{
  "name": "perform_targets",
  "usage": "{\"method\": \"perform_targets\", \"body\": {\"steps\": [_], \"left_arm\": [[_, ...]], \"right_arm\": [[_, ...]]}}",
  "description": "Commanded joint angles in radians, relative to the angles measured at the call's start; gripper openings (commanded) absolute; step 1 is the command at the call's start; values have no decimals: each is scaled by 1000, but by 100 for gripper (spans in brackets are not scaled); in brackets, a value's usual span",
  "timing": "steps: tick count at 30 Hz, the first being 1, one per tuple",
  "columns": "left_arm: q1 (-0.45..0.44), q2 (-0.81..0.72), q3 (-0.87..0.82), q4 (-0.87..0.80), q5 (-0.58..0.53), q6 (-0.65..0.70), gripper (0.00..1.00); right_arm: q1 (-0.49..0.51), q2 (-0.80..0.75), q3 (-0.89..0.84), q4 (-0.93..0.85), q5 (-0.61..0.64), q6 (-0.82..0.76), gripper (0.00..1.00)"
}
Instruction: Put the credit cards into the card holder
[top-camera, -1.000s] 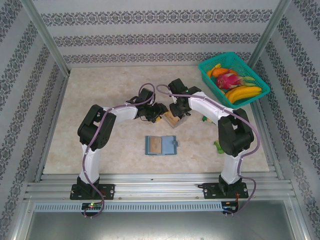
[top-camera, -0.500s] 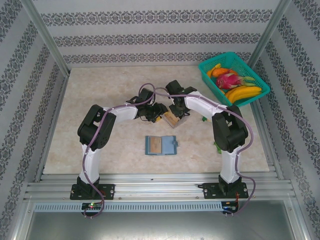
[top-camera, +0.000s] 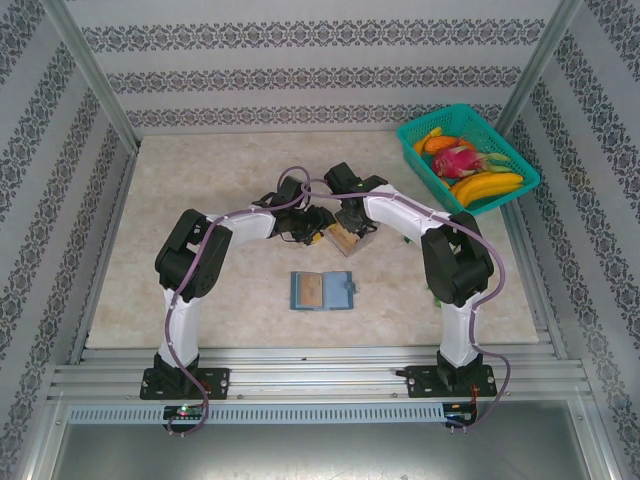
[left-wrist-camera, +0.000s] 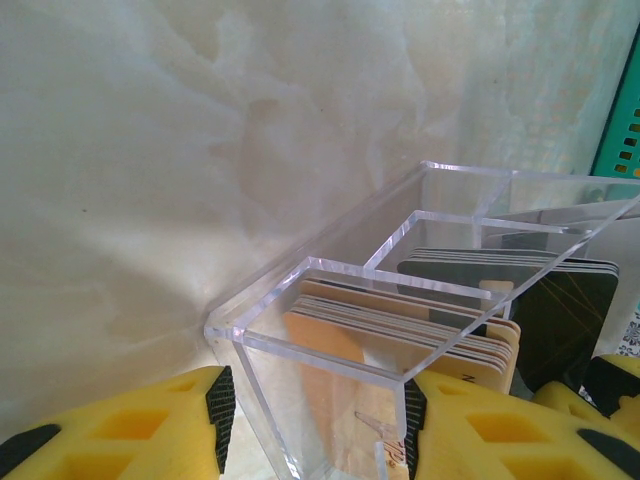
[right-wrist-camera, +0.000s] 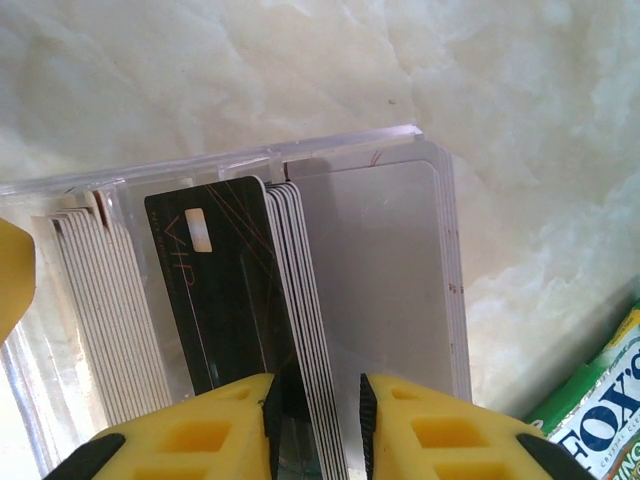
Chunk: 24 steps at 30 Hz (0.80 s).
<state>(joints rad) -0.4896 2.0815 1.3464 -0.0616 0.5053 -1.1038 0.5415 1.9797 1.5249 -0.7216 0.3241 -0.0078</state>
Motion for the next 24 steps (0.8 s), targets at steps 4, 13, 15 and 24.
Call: {"method": "perform_targets", "body": {"steps": [4,13,15,24], "left_arm": [[3,9,-2,-38,-14,16,49],[3,9,-4,-35,-13,14,49],[3,9,-6,-34,-13,14,49],[3,8,-3,-34,-14,13,49]], "right_arm": [[2,-7,23,-3,55,-14,27],[0,-19,20,5,61,-22,17],[2,-19,23,2,62,-21,14],[3,-46,17,-4,64,-23,9]]}}
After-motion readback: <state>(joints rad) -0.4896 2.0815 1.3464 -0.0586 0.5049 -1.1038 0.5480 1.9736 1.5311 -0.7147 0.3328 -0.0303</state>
